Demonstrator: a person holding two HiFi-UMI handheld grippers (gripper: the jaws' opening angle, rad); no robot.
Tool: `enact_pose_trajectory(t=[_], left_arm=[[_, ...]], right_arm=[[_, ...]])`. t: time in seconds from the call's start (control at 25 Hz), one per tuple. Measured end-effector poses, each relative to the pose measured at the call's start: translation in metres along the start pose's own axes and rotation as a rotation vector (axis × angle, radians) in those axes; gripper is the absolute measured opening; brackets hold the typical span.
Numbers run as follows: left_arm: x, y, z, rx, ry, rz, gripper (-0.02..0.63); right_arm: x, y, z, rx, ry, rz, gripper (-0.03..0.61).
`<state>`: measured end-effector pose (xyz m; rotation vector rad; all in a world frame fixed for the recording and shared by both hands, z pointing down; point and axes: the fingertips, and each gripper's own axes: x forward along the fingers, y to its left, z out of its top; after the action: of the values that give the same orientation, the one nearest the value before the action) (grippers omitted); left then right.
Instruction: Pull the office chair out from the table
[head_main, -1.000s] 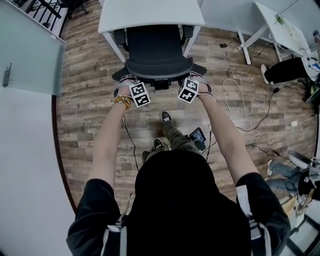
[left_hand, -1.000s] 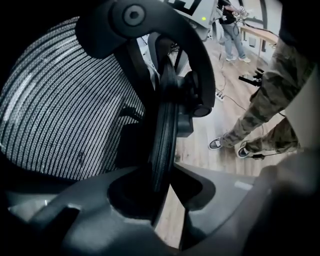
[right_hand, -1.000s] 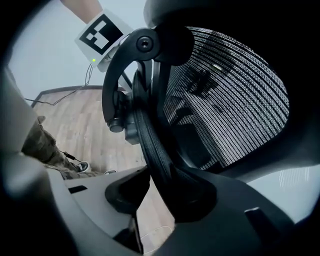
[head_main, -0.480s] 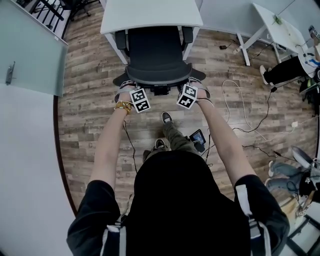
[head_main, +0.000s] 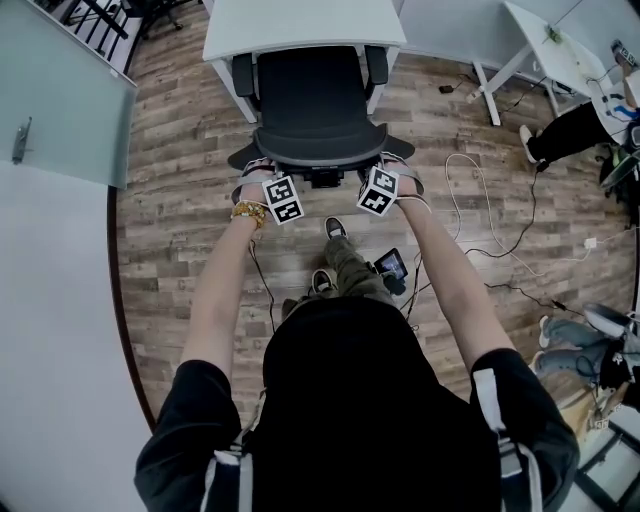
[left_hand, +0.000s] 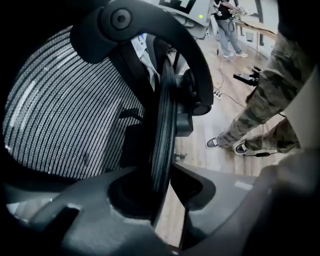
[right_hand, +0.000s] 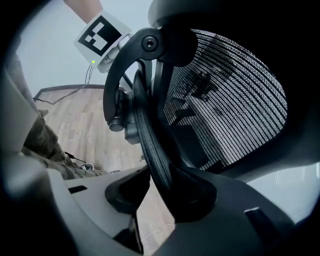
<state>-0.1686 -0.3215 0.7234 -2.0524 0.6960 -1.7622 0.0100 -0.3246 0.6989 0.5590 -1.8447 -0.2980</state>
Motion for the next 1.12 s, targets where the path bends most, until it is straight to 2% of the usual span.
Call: enact_pose_trajectory(t=[1.12], left_arm=[[-0.031,-0.044,0.004,0.033,-0.008,0.033,0.13]], right_arm=[[-0.033,0.045,-0.009,-0.007,-0.03,-0.029,0.129]])
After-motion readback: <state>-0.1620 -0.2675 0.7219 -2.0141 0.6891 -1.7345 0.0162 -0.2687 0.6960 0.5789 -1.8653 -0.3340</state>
